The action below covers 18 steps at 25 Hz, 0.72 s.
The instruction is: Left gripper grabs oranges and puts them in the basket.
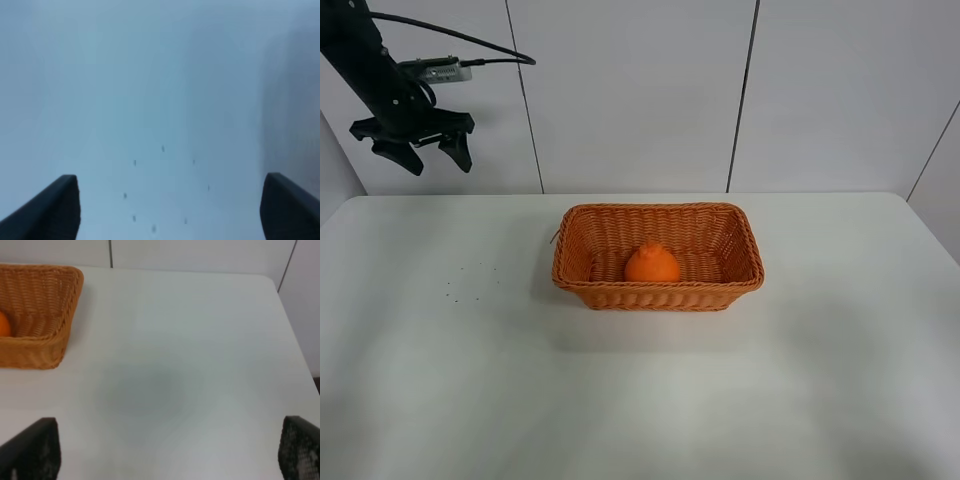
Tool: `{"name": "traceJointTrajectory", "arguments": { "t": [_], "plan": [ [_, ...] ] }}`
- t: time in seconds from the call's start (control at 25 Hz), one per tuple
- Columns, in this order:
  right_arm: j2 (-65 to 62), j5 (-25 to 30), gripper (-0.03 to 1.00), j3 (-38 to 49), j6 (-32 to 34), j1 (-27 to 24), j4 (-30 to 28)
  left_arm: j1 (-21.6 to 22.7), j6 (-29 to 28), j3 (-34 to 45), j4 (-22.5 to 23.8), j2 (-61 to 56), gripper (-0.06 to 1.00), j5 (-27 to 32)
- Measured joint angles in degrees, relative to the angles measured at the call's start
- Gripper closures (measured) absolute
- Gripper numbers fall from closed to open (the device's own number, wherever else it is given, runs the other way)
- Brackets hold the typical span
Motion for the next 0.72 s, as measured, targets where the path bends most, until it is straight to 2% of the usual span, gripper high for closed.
{"name": "traceJointTrajectory", "arguments": {
  "t": [0.4, 0.72],
  "plan": [
    [0.00, 0.00, 0.27, 0.00, 0.00, 0.00, 0.00, 0.00, -1.14, 21.49, 0.00, -23.16, 0.10, 0.00],
    [0.00, 0.00, 0.27, 0.00, 0.00, 0.00, 0.00, 0.00, -1.26, 47.06, -0.05, -51.61, 0.10, 0.00]
  ]
}}
